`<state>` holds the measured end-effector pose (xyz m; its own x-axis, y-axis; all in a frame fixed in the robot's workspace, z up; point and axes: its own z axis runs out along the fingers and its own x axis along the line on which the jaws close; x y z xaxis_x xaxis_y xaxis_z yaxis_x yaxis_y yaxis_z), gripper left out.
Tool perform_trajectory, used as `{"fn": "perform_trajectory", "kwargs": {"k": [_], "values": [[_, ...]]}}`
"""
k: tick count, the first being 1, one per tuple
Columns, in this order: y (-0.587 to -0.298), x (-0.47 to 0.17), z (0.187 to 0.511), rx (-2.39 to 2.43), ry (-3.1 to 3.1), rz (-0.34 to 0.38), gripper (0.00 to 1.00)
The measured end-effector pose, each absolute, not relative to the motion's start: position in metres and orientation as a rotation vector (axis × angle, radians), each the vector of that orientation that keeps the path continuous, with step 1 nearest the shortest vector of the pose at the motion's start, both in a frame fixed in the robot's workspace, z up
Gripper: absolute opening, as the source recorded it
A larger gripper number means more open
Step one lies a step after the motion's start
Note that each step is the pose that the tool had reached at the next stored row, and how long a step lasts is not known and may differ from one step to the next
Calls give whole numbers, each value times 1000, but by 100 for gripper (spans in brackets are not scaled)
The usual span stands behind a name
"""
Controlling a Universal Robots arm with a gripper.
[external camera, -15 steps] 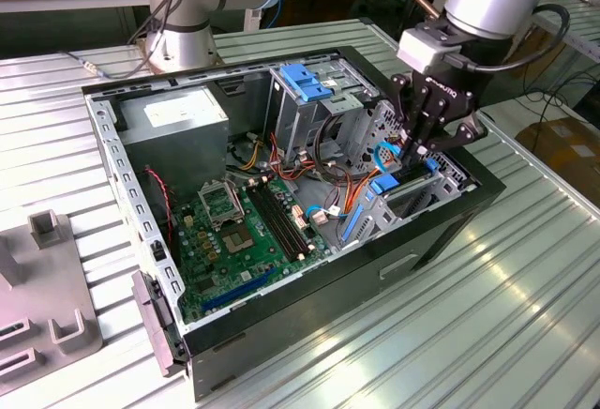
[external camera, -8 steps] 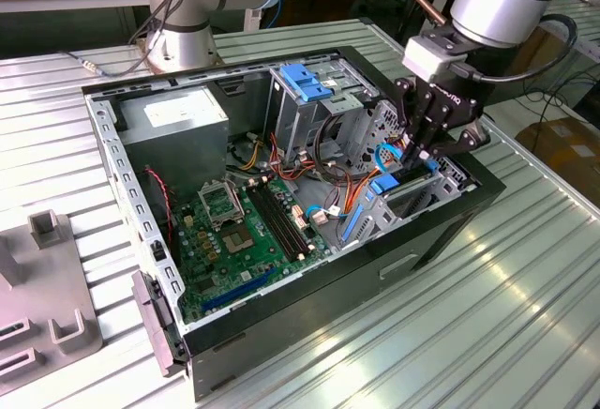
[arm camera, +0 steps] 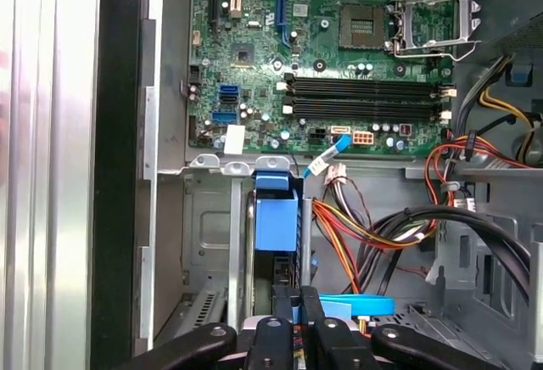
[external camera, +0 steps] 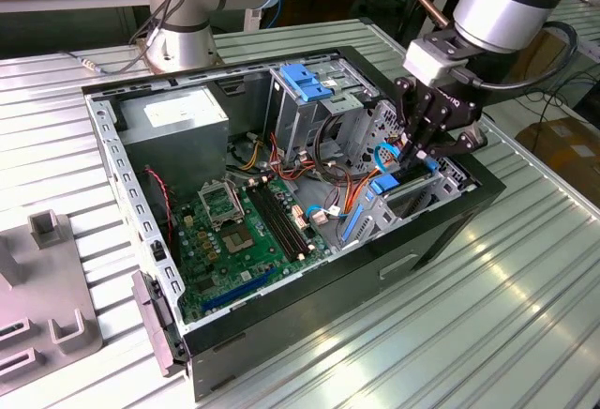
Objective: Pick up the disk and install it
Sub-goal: 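Insert the second disk wire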
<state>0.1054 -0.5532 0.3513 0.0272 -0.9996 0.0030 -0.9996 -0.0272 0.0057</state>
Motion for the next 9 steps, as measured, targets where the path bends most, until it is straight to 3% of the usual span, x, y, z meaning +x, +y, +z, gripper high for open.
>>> {"fn": "perform_trajectory", "kwargs": {"k": [9], "values": [[-557,107,350,2248,-2194,-12,16]]}}
